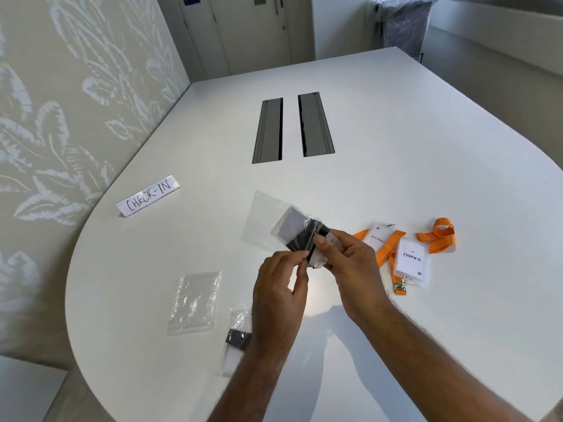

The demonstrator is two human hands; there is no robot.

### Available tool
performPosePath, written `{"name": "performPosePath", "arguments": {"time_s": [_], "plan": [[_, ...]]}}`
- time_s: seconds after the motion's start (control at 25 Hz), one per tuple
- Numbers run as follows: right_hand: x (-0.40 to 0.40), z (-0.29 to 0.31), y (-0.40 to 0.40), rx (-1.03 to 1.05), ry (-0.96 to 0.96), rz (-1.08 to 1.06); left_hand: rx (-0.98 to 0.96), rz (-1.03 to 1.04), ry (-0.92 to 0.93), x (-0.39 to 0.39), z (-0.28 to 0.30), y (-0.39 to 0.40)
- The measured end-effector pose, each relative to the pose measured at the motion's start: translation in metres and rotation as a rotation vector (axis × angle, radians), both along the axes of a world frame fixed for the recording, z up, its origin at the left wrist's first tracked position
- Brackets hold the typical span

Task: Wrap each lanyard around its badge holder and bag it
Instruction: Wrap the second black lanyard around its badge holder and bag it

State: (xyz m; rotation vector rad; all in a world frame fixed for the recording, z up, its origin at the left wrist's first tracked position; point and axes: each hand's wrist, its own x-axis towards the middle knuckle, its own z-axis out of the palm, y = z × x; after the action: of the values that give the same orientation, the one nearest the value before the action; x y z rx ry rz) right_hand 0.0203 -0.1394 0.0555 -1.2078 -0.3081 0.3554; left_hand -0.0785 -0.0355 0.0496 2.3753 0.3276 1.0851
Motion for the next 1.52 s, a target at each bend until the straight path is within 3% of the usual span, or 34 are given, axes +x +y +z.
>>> {"name": "performPosePath", "arguments": {"time_s": [0.12,0.32,0.48,0.6,0.76,0.84,0.96,1.08,1.32,1.52], "plan": [[0.0,-0.001,-0.001,0.075,0.102,0.001,0.012,0.011,0.013,-0.001,0.0,-0.001],[0.0,-0.002,-0.002,-0.079,-0.141,-0.031,0.053,-0.008,-0.003,0.002,0.008,-0.001],[0.003,0.001,-0.005,-0.073,-0.173,-0.007,0.072,-0.031,0.004,0.002,0.004,-0.004],[0.009,-0.001,-0.007,0.019,-0.033,-0.024,0.061,-0.05,0.03,-0.003,-0.002,-0.008],[0.009,-0.005,-0.003,0.198,0.324,0.035,0.049,-0.025,0.021,-0.001,-0.003,-0.008],[0.009,-0.006,-0.003,0.193,0.311,0.024,0.07,-0.02,0.018,0.0,-0.001,-0.009],[0.008,-0.008,-0.004,0.11,0.114,-0.031,0.109,-0.025,0.021,0.001,-0.001,-0.012],[0.006,-0.012,-0.005,0.086,0.039,-0.086,0.12,-0.031,0.008,0.0,-0.005,-0.016],[0.005,-0.016,-0.005,0.274,0.348,0.054,0.134,-0.048,0.037,0.0,-0.01,-0.02],[0.011,-0.01,-0.013,0.03,-0.012,0.038,0.323,-0.127,0.003,0.001,0.009,-0.006]]}}
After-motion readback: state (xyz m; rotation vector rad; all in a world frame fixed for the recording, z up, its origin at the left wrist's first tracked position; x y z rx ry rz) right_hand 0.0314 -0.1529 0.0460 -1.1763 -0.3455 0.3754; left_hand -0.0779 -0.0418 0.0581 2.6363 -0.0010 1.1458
